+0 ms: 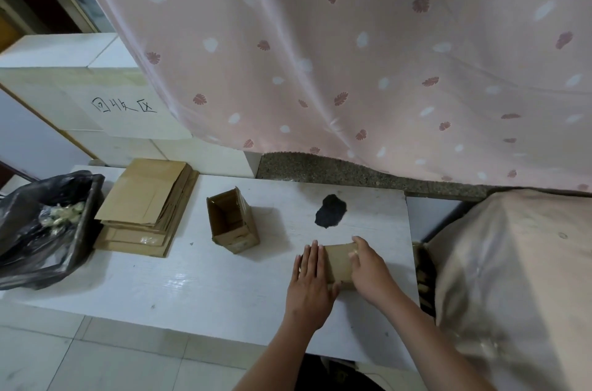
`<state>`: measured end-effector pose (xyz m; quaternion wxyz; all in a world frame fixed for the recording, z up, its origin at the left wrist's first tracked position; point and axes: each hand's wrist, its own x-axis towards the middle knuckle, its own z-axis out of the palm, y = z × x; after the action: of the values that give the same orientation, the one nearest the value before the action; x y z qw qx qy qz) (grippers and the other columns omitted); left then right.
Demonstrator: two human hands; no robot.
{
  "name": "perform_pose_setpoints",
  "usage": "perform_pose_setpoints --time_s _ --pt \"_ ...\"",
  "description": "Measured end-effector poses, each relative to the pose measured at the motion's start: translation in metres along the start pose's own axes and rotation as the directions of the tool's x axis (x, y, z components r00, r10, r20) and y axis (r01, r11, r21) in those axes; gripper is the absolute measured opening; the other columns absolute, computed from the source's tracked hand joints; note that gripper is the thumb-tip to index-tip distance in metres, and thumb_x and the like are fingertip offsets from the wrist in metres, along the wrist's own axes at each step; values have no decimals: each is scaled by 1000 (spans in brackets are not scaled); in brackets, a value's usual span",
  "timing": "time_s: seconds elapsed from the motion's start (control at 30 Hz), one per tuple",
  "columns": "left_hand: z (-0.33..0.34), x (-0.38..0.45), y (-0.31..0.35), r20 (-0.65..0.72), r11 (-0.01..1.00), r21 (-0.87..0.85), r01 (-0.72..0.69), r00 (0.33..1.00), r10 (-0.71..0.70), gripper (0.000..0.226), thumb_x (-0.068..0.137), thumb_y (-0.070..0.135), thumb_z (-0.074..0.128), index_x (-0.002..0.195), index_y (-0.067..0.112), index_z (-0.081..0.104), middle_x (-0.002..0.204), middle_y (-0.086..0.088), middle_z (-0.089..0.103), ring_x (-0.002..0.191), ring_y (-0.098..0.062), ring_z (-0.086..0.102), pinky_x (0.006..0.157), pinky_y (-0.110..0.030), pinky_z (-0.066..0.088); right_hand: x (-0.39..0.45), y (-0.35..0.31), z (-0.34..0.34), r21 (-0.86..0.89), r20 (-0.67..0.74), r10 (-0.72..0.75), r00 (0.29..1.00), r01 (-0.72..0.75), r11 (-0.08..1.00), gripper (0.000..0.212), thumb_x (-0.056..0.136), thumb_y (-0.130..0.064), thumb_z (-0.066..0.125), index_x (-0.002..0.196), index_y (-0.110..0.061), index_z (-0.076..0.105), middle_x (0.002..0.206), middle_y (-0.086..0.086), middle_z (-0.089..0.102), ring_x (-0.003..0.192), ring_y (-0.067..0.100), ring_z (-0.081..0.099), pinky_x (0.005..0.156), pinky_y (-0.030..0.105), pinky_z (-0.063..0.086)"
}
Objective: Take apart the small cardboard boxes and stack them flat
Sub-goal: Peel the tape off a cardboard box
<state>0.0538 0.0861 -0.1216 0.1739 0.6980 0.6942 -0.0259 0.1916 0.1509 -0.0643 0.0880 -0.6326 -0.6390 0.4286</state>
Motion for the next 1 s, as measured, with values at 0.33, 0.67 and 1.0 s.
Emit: perform_pose_setpoints --time_s 0.33,0.67,1.0 --pt "-11 -35 -7 17 997 -6 74 997 -74 74 106 51 18 156 9 -17 163 -4 -25 149 -22 -26 120 -40 -22 -20 -9 11 86 44 -5 999 2 996 22 102 -16 48 105 -13 70 106 2 69 98 18 65 84 28 51" --pt "-23 -84 -66 15 960 -62 274 962 -273 72 104 58 11 160 17 -8 167 -4 -10 153 -21 -15 119 -31 -15 -35 -58 63 16 284 -90 954 89 996 54 102 -42 45 149 -16 41 158 5 25 141 24 37 113 38 32" --pt "-79 -164 -184 -45 868 -62 493 867 -496 65 105 54 12 159 19 18 167 -7 16 154 -26 9 125 -42 1 -63 -166 141 -126 364 -188 912 248 961 29 102 -18 46 121 -3 61 116 16 62 93 18 66 77 29 57"
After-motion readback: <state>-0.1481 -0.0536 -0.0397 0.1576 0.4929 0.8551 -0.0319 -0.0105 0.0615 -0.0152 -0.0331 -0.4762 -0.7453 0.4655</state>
